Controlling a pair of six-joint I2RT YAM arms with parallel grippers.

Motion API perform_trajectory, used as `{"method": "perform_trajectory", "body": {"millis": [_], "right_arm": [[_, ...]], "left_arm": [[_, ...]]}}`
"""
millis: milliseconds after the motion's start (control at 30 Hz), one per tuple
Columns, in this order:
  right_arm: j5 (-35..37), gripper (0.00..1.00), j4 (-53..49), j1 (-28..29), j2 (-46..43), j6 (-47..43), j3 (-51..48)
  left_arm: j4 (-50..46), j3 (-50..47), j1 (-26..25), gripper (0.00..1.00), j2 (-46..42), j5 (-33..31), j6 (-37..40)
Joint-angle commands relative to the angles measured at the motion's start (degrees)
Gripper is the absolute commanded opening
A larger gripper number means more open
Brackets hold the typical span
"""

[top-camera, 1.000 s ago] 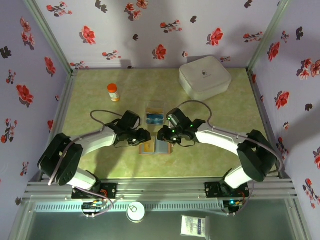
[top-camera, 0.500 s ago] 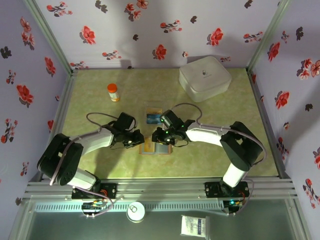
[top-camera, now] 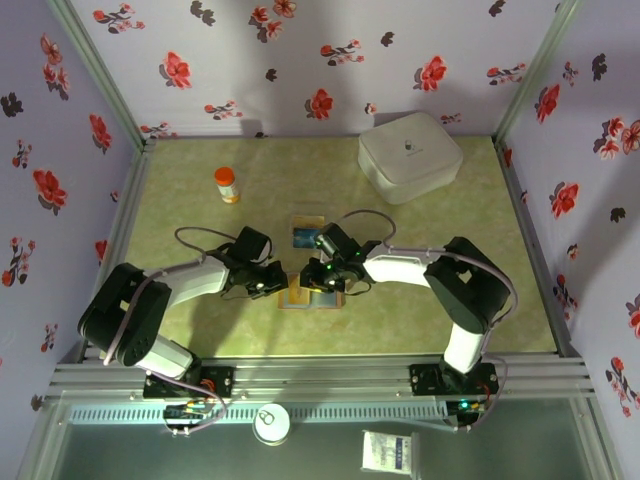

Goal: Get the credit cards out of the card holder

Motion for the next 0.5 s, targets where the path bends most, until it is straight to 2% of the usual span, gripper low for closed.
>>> {"method": "perform_trajectory", "body": {"millis": [0,167,300,467], "right_arm": [[-0.8,0.24,1.0,0.5,1.2,0.2,1.1],[0.0,0.23,0.0,0.5,1.3,-0.1,0.9],[4.0,0.23,-5.4,0.6,0.3,-1.6,1.4],[5.2,0.22,-8.1,0.6,-0.4,-2.6,1.7]], "left_arm": [[-0.8,-1.1,0.5,0.08,0.0,0.4,1.5],[-0.8,-1.1,0.5,0.08,0.2,0.3,1.5],[-0.8,-1.1,0.6,0.08,-0.1,0.2,1.5],[-0.9,-0.9,0.6,0.1,-0.9,0.2,1.3]]}}
